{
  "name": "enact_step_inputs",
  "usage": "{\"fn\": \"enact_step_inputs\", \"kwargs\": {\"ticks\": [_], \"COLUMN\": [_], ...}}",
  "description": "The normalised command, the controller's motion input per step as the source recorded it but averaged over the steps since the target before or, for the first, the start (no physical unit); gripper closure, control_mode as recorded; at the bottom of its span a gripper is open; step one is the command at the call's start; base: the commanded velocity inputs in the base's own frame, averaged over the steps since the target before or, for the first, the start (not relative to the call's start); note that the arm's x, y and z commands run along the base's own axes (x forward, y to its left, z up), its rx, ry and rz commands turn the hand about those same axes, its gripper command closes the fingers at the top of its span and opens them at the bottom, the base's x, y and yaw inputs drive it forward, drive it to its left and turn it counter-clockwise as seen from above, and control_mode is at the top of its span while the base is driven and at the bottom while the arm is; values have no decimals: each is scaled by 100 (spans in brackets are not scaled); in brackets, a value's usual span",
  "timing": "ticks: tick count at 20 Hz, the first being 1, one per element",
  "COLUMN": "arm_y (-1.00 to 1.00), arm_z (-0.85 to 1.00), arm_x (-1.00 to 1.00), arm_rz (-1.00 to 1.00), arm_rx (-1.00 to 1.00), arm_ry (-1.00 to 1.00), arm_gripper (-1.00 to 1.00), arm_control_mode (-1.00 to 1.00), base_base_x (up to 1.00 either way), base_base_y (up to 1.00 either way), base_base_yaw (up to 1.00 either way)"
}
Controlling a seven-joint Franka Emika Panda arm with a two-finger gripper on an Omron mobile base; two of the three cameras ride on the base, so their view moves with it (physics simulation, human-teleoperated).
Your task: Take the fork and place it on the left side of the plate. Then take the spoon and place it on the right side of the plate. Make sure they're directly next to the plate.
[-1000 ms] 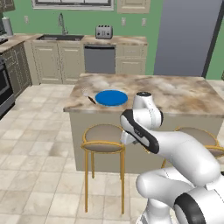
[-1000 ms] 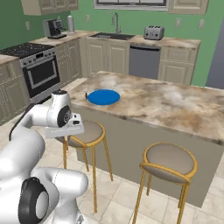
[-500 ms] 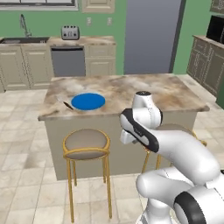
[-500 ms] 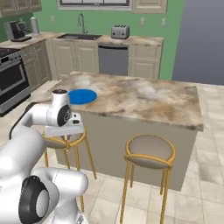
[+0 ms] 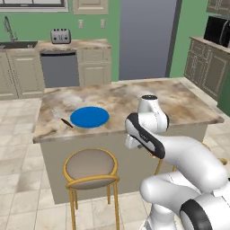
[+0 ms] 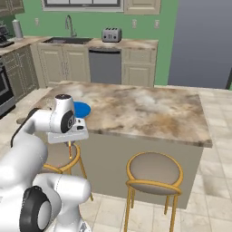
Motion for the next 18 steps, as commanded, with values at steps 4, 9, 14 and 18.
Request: {"fn": "enact_step_inputs", "kwargs": {"ticks": [4,9,14,18], "arm_y": [0,0,0,0], "arm_z": [0,0,0,0], "arm_x": [0,0,0,0], "arm_rz": [0,0,0,0], "arm_rx": [0,0,0,0], "arm_ry": [0,0,0,0], "arm_gripper": [100,100,100,100], "arm_control_mode": [100,100,100,100], "base_base_x": [39,42,24,0], "base_base_y": [0,0,0,0], "base_base_yaw": [-12,-9,-3,0]}}
